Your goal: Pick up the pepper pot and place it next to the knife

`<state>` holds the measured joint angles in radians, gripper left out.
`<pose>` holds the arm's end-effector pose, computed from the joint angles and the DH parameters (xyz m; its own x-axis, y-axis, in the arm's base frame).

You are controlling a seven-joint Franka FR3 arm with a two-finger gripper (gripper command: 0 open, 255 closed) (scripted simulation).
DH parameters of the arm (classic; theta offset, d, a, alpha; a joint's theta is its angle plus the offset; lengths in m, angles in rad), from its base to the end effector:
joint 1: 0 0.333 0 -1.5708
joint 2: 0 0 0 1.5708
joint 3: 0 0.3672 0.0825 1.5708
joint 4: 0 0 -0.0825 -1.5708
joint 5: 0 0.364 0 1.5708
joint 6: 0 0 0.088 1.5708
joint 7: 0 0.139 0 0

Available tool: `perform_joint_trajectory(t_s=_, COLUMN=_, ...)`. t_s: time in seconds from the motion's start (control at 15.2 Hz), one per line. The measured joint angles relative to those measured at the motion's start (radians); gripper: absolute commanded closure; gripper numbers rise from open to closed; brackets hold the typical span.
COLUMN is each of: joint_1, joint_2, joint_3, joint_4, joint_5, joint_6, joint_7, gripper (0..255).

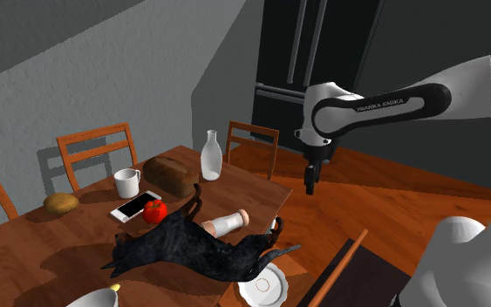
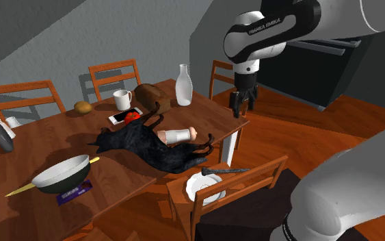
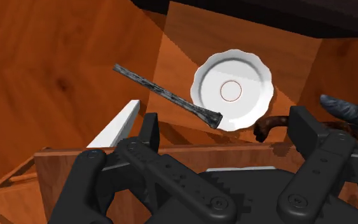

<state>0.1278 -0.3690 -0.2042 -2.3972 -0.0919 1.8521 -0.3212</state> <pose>0.3690 -0.0429 0.4630 0.9399 0.2937 -0.1744 0.2897 -0.9559 -0.0485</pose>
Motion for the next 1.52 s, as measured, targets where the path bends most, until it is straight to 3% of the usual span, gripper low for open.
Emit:
perform_joint_trajectory(t_s=0.73, joint_1=0.097, joint_2=0.385, joint_3=-0.027, joint_4=0.186, joint_5=0.180, joint_6=0.225, joint_7=-0.462, gripper=0)
perform_joint_trajectory(t_s=1.52, joint_1=0.126, joint_2=0.739, joint_3=0.106, joint_4=0.487, joint_5=0.361, joint_6=0.284, joint_7=-0.881, gripper=0)
